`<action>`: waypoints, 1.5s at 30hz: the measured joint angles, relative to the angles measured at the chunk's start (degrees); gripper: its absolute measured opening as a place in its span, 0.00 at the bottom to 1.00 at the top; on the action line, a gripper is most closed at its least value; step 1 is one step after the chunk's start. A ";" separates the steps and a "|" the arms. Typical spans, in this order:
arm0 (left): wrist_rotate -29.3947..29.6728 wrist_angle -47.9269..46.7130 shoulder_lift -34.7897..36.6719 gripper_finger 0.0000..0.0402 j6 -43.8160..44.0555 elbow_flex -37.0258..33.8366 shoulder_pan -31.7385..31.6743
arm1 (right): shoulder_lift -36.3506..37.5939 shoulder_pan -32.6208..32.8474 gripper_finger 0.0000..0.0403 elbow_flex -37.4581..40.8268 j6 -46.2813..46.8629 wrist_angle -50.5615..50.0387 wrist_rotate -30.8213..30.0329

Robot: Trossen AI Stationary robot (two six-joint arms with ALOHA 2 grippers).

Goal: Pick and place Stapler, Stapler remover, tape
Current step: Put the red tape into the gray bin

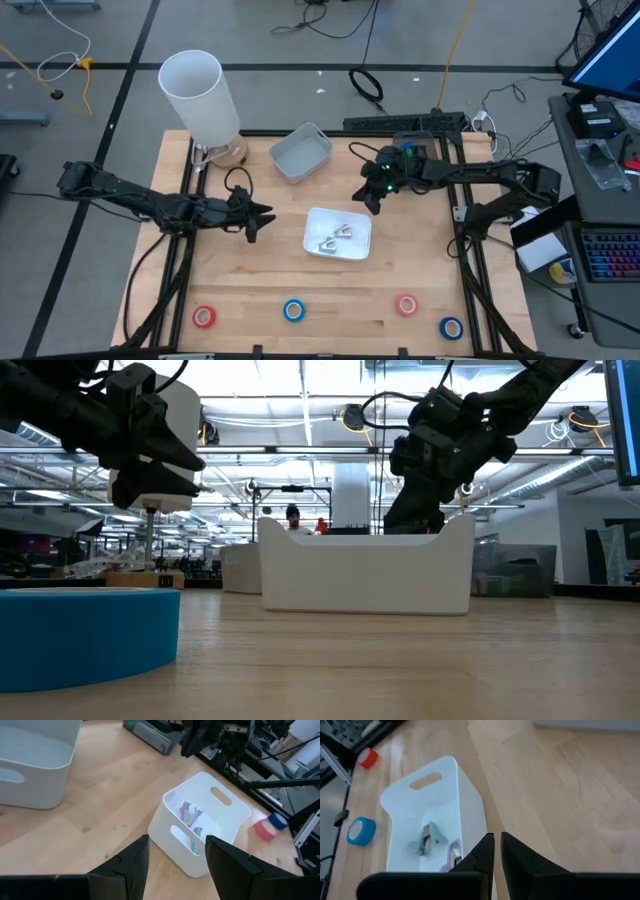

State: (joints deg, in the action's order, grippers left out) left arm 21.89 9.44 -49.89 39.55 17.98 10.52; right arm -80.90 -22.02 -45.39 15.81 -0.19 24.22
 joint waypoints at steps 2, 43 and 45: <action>0.02 -0.13 0.02 0.47 0.00 0.00 0.00 | -0.45 0.00 0.06 0.02 0.04 -0.04 0.04; -14.48 -14.72 0.02 0.48 -7.52 0.00 -5.62 | 0.50 -15.82 0.06 0.00 -15.75 -27.87 23.67; -19.39 -16.16 0.02 0.48 -7.33 0.01 -7.04 | 0.50 -14.58 0.06 0.00 -15.82 -27.81 23.57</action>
State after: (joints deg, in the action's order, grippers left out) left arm 2.50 -6.72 -49.87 32.22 17.99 3.48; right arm -80.40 -36.60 -45.39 -0.01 -28.00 47.79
